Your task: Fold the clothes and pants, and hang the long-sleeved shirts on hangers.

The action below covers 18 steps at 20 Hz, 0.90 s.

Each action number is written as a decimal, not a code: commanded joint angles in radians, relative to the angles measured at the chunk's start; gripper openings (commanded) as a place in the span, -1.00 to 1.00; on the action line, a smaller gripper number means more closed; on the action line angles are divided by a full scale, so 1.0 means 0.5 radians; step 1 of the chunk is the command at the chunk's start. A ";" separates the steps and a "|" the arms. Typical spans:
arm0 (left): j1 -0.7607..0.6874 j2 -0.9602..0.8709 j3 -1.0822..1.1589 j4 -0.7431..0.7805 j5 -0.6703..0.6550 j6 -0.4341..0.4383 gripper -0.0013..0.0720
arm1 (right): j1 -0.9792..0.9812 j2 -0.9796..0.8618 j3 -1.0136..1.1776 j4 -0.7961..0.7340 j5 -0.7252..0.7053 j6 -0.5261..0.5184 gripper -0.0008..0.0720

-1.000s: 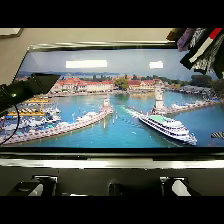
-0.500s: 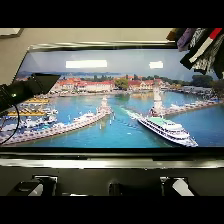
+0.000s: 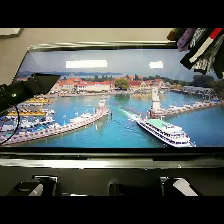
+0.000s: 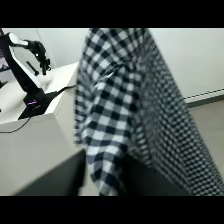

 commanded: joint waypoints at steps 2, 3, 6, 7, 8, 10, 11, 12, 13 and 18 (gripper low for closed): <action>-0.002 -0.002 -0.001 0.000 0.001 0.000 0.70 | -0.016 0.165 0.001 0.038 -0.011 -0.036 0.70; -0.002 -0.002 -0.001 0.000 0.000 0.000 0.70 | -0.016 0.232 0.001 0.034 -0.024 -0.035 0.70; -0.001 -0.002 -0.001 0.001 0.000 0.001 0.70 | -0.016 0.428 0.001 0.153 -0.169 -0.027 0.71; -0.001 -0.002 -0.001 0.001 0.000 0.002 0.70 | -0.014 0.475 0.001 0.278 -0.248 -0.027 0.72; -0.001 -0.002 -0.001 0.002 0.000 0.002 0.70 | -0.014 0.504 0.001 0.455 -0.306 -0.027 0.72; -0.001 -0.002 -0.001 0.001 -0.001 0.001 0.70 | -0.014 0.506 0.001 1.036 -0.403 -0.142 0.72; -0.001 -0.001 -0.001 0.001 -0.015 0.001 0.70 | -0.002 0.481 0.001 1.453 -0.427 -0.385 0.72; -0.001 -0.002 -0.001 0.002 -0.050 0.002 0.67 | 0.053 0.442 0.001 1.849 -0.430 -0.706 0.72; -0.001 -0.002 -0.001 0.004 -0.099 0.002 0.66 | 0.175 0.388 0.001 2.197 -0.403 -1.102 0.73; -0.001 0.000 -0.001 0.254 -0.484 0.002 0.65 | 1.365 0.077 -0.002 2.132 0.166 -2.004 0.73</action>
